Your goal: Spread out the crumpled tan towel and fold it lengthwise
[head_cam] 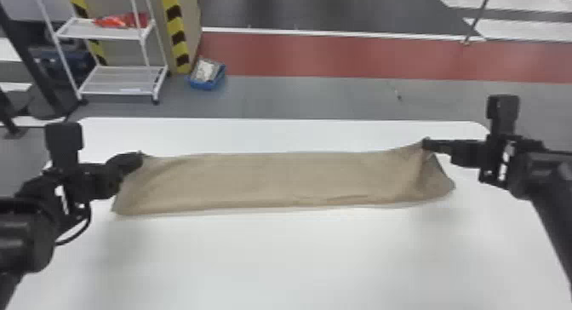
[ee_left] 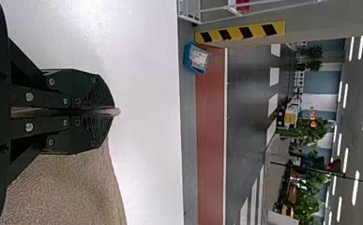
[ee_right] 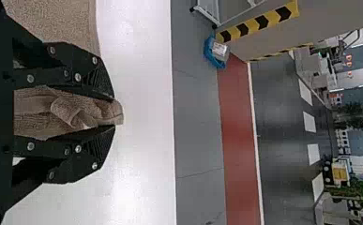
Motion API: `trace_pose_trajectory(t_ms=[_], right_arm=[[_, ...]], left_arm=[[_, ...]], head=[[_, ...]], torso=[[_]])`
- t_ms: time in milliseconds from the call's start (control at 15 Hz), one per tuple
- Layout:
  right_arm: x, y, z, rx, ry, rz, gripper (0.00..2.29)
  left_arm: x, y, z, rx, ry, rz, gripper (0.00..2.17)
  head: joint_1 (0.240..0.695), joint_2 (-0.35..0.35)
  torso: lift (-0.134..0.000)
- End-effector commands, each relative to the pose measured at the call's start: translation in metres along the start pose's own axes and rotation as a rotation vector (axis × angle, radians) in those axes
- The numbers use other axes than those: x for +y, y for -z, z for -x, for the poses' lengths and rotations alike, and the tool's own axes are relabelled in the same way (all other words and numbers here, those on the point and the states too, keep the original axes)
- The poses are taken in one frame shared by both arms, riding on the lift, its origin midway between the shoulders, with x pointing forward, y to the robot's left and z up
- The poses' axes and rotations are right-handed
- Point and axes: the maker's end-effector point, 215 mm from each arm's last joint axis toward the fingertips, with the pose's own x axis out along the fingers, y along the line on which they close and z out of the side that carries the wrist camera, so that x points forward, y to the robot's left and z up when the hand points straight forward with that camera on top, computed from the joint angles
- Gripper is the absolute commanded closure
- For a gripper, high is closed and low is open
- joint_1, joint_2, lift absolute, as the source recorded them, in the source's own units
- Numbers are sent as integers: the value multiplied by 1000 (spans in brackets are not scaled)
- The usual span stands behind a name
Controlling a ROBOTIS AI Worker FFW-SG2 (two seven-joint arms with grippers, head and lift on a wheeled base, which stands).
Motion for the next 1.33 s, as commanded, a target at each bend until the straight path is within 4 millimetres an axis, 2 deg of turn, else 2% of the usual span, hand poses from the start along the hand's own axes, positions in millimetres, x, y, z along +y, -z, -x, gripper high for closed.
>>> trace_pose_trajectory(t_ms=[0, 200, 267, 400, 533, 667, 933, 1000, 1133, 1267], right_arm=[[0, 1, 1, 2, -8, -14, 1474], [5, 9, 7, -12, -29, -19, 1474], [5, 8, 14, -21, -29, -18, 1474], [0, 0, 35, -43, -18, -26, 1474], [-1, -12, 54, -66, -18, -26, 1470], [-5, -15, 75, -89, -20, -54, 1470], [-17, -1, 123, -118, -15, -117, 1470], [-22, 5, 129, -117, -3, -119, 1470], [-29, 10, 128, -101, 24, -105, 1470], [-27, 19, 117, -91, 32, -96, 1470]], left_arm=[[0, -2, 3, -7, 1, 0, 1089], [2, -7, 13, -24, -3, 13, 1092], [-3, -15, 17, -40, 9, 18, 1092], [14, -26, 37, -68, -16, 46, 1092], [15, -43, 50, -106, -11, 64, 1092], [16, -44, 64, -118, -13, 65, 1092], [10, -47, 94, -128, 9, 61, 1092], [13, -46, 99, -131, 2, 58, 1092], [11, -46, 96, -126, 0, 38, 1089], [-4, -41, 85, -109, 13, 25, 1089]], head=[[695, -60], [695, -58], [695, -58], [695, -57], [695, -55], [695, -55], [695, -68], [695, -73], [695, -82], [695, -91]], torso=[[-124], [-124], [-124], [-124], [-124], [-124], [-124], [-124], [-124], [-124]])
